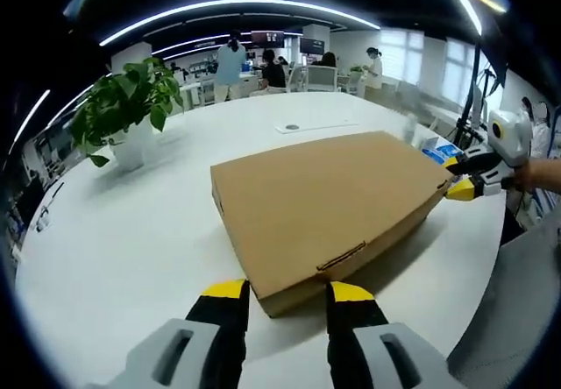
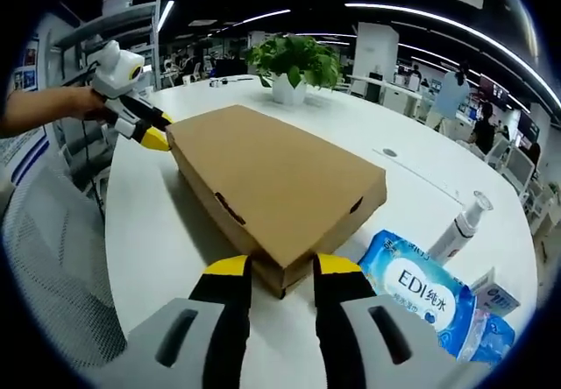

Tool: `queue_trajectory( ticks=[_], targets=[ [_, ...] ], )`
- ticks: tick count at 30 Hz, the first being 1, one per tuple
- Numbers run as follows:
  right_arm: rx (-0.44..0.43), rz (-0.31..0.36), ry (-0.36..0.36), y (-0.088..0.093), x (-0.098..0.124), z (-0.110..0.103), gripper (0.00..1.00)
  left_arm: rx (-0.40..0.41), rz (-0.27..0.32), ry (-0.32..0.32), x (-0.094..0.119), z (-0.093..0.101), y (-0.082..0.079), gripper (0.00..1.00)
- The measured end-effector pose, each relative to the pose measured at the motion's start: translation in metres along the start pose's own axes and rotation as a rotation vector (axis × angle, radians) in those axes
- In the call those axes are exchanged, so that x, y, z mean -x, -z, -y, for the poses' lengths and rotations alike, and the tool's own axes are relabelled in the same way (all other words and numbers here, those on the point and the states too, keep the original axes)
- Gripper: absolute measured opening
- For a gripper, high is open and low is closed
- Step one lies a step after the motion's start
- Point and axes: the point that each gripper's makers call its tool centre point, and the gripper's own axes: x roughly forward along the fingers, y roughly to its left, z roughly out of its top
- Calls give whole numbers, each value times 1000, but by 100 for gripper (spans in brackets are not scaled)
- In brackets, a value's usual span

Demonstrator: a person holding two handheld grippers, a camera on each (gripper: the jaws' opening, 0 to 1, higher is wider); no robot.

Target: Operate the shoe box by opening the lid, removing the specified soft item, and placing it in the target area until the item is outside and the box remains undamaged.

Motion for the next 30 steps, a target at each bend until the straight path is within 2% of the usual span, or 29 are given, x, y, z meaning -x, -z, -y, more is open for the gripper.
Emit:
queue_trajectory(
  ticks=[13,25,30],
  targets=[
    [-8,-7,16,-7,-12,18,26,-5,6,9,-18,-11,-16,35],
    [-21,-4,20,-8,-13,18,27,-12,5,15,-18,-8,-15,37],
    [-22,-3,10,-7,-12,19,26,-21,-9,21,-20,-8,-11,38]
  ],
)
